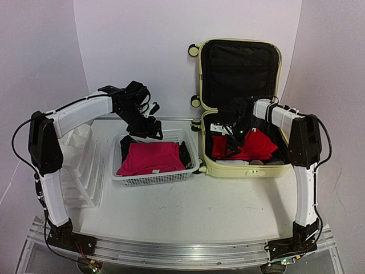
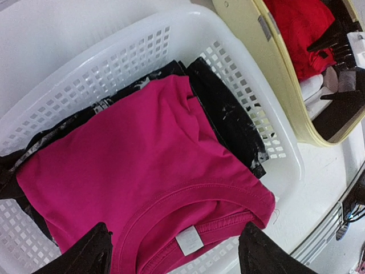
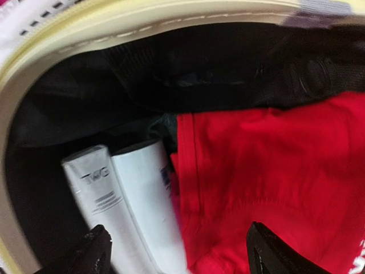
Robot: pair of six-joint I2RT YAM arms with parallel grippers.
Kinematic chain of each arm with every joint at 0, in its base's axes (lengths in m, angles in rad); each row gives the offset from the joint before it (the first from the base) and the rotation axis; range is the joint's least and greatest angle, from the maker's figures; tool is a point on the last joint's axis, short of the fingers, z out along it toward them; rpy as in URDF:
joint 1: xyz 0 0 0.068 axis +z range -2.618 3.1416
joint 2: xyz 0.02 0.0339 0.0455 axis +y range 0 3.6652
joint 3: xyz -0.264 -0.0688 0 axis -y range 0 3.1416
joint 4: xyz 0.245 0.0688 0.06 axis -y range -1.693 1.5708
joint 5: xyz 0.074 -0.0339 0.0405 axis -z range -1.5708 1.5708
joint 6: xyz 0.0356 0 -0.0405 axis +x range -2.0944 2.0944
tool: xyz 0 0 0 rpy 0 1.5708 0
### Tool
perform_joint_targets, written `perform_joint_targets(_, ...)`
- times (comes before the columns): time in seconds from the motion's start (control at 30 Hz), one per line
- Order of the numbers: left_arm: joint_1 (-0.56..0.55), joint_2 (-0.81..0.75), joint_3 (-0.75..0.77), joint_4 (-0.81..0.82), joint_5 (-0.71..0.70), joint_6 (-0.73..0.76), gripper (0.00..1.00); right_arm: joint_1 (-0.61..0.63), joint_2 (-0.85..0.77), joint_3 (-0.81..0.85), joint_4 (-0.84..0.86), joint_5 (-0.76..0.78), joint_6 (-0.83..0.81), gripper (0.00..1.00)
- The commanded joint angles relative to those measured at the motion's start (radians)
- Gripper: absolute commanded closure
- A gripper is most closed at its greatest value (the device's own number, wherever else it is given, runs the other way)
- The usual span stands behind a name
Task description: Open, take out, and arrange the luggage
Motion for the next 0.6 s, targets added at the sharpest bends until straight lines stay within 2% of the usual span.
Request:
perform_joint_targets(0.0, 0.005, 0.035, 0.116, -0.105, 0.001, 0.034, 0.23, 0.019, 0.009, -0.028, 0.121, -0.035, -0.099, 0.17)
perform_joint_targets(0.13, 0.013, 0.063, 0.165, -0.158, -0.006, 0.051, 0.23, 0.026, 0.037, -0.038, 0.197, -0.002, -0.084, 0.19)
perform_joint_targets(0.2, 0.018, 0.071, 0.177, -0.175, -0.009, 0.055, 0.23, 0.026, 0.053, -0.028, 0.199, -0.020, -0.093, 0.20)
perform_joint_targets(0.3, 0.023, 0.075, 0.180, -0.189, -0.009, 0.054, 0.23, 0.028, 0.055, -0.045, 0.200, -0.062, -0.148, 0.27)
perform_joint_targets(0.47, 0.025, 0.071, 0.171, -0.192, -0.016, 0.040, 0.23, 0.032, 0.070, -0.051, 0.212, -0.021, -0.194, 0.33)
perform_joint_targets(0.57, 0.025, 0.071, 0.169, -0.191, -0.015, 0.039, 0.23, 0.032, 0.077, -0.053, 0.215, -0.021, -0.223, 0.33)
